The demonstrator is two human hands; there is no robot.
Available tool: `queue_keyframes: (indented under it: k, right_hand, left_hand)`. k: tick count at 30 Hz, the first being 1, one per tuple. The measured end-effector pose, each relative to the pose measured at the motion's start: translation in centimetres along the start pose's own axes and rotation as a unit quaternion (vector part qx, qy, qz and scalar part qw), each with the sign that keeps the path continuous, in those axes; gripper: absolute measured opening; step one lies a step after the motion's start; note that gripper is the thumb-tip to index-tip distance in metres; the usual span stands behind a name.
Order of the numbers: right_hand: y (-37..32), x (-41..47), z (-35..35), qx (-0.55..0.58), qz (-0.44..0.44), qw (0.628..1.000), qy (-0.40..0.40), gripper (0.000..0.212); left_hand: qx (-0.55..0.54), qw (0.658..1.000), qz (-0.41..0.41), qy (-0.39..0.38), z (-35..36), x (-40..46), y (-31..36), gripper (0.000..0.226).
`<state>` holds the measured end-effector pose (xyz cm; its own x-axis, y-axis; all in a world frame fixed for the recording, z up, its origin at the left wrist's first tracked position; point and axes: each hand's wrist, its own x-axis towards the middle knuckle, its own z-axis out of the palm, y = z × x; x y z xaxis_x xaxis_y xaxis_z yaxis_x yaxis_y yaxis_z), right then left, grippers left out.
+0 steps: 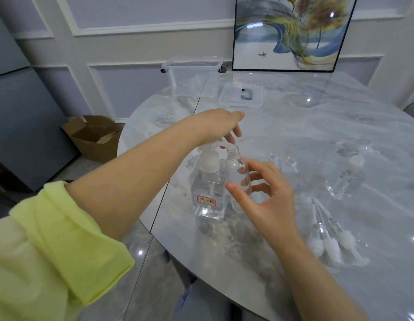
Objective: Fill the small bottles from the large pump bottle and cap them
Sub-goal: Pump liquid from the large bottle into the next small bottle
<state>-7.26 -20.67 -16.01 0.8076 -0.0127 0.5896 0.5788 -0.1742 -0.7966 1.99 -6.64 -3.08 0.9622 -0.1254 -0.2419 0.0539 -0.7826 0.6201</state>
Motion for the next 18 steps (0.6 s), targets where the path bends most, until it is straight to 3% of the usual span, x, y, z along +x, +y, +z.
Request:
queue_keyframes:
  k: [18]
  right_hand:
    - [0.32,-0.02,-0.04,-0.019,-0.008,1.0,0.003,0.048]
  left_hand:
    - [0.033,0.999,0.007,-0.022,0.21,-0.33,0.16,0.074]
